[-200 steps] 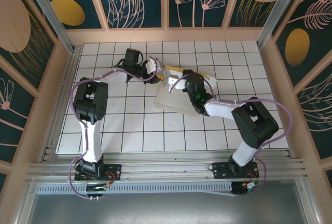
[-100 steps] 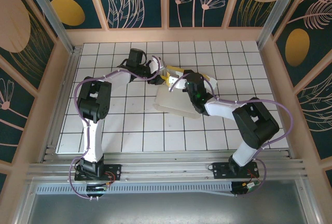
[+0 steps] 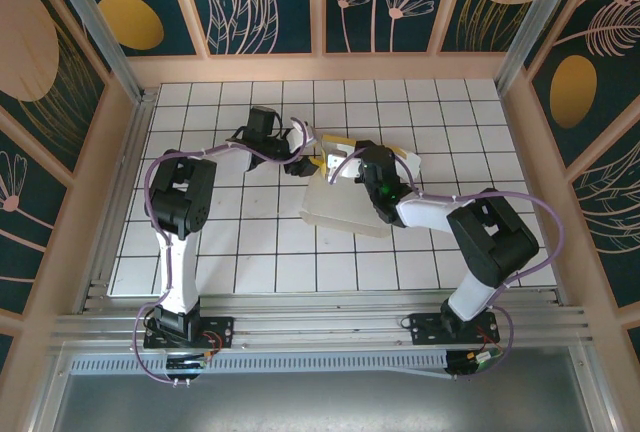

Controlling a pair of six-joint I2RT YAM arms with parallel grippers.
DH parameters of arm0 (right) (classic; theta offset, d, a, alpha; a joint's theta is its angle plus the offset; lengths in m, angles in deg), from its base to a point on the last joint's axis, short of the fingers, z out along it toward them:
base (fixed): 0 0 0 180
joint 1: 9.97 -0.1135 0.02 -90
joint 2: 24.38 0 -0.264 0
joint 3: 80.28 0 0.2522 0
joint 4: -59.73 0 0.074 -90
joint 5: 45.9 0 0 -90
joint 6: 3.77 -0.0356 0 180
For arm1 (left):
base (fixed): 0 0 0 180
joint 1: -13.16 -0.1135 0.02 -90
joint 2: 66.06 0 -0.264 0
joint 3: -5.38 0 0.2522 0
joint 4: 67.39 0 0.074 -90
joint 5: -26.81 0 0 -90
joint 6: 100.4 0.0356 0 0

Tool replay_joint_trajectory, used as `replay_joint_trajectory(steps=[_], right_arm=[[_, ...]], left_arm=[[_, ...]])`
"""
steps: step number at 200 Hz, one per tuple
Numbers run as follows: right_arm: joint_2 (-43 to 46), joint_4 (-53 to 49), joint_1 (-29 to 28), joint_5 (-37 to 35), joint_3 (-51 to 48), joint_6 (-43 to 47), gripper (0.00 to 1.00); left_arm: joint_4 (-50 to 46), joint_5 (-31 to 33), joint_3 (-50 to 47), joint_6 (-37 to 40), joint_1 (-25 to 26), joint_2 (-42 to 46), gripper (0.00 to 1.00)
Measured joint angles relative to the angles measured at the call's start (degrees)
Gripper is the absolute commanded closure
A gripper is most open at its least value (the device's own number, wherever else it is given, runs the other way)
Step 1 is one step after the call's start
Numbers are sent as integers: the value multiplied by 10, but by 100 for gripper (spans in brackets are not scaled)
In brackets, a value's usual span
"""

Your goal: Fold the paper box

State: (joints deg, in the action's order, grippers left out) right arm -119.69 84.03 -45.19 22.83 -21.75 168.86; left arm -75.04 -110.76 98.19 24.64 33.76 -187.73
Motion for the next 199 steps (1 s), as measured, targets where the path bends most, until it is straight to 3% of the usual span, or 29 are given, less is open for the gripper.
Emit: replay_joint_trajectory(steps=[85,199], right_arm=[[9,24,0,6,-26,26,100],[10,29,0,3,-28,30,100]], left_arm=[[-16,-21,-4,21,1,14,36],[132,-26,-52,-176,4,14,34]])
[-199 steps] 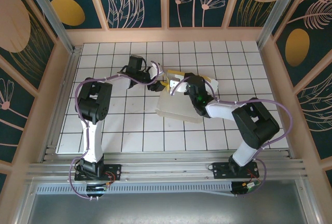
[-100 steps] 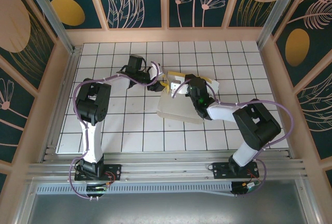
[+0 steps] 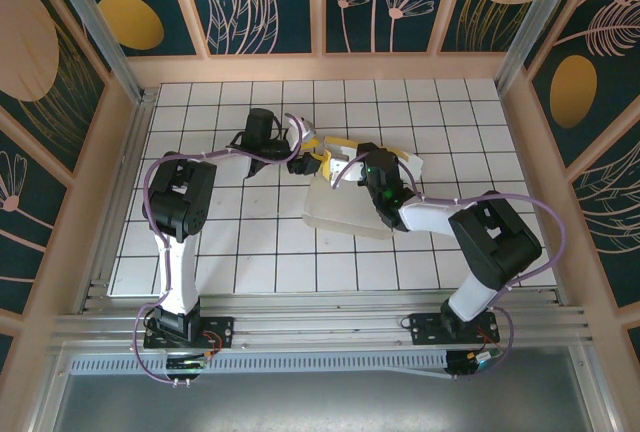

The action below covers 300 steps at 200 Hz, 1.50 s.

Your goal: Fold the paper box

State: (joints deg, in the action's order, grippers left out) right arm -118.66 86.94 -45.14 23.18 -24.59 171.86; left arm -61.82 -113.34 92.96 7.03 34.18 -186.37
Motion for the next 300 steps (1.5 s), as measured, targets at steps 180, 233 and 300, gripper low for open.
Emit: replay_joint_trajectory(steps=[180,233,300], right_arm=[[-5,62,-3,-4,-54,40,64],[-6,56,-9,-8,-54,18,68],[-6,56,-10,-11,-53,1,72]], left_arm=[[-16,-9,9,-15,1,1,37],[-22,-9,21,-26,3,-10,38],[-41,28,22,-8,29,-10,40]])
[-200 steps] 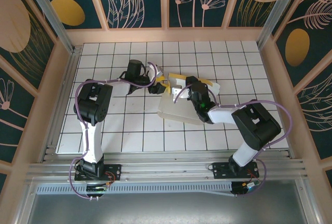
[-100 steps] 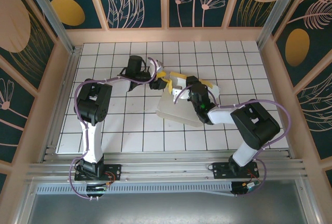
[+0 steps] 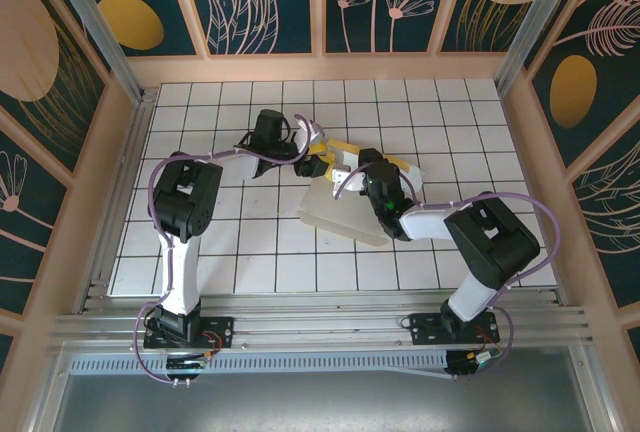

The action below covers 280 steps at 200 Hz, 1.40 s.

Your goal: Fold the paper box

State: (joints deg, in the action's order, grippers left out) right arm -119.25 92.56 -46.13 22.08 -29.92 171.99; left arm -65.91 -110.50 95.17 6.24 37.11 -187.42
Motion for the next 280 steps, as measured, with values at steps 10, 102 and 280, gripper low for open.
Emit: replay_joint_trajectory(steps=[10,102,280], right_arm=[[0,0,0,0,0,-2,72],[0,-1,-3,-4,0,-8,67],[163,-439,139,403,238,-564,31]], left_arm=[[1,16,-1,1,5,0,42],[2,129,7,10,32,1,64],[9,181,4,13,36,6,73]])
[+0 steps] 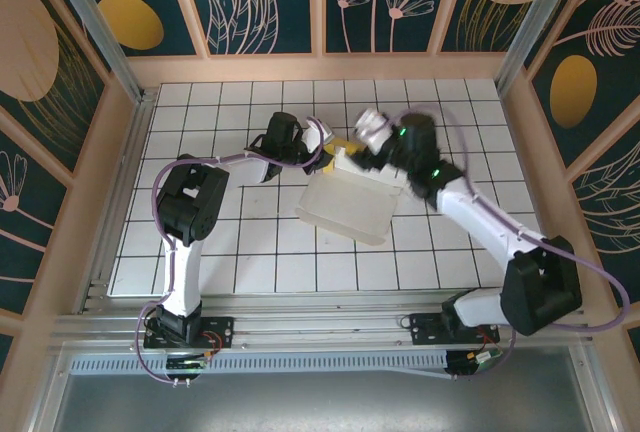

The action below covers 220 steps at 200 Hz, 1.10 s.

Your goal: Fold the paper box

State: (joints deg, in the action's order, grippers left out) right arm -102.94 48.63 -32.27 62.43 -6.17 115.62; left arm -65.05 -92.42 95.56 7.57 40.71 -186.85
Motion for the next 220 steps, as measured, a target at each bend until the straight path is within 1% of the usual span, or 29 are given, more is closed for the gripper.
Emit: replay_joint_trajectory(steps=[10,21,37,62,78,91,119,189,220], right_arm=[[-31,-23,48,36,61,-61,34],[-72,-56,87,73,124,-117,36],[-141,-105,119,118,200,-173,37],[-229,-177,125,191,242,-214,36],[-273,-225,119,233,248,-221,36],[-299,-260,112,254,249,-221,37],[-325,-302,102,276,256,-223,41],[-336,-308,103,287,268,-228,39],[-352,-317,103,280,273,-233,41]], left_arm=[[-7,3,4,11,0,0,73],[-19,4,13,21,0,-2,73],[-37,11,35,40,0,-11,73],[-49,11,49,65,0,-17,73],[-56,10,52,76,0,-17,73],[-62,10,56,83,0,-18,73],[-73,9,68,90,0,-23,73],[-99,9,98,90,0,-37,71],[-103,9,99,90,0,-37,70]])
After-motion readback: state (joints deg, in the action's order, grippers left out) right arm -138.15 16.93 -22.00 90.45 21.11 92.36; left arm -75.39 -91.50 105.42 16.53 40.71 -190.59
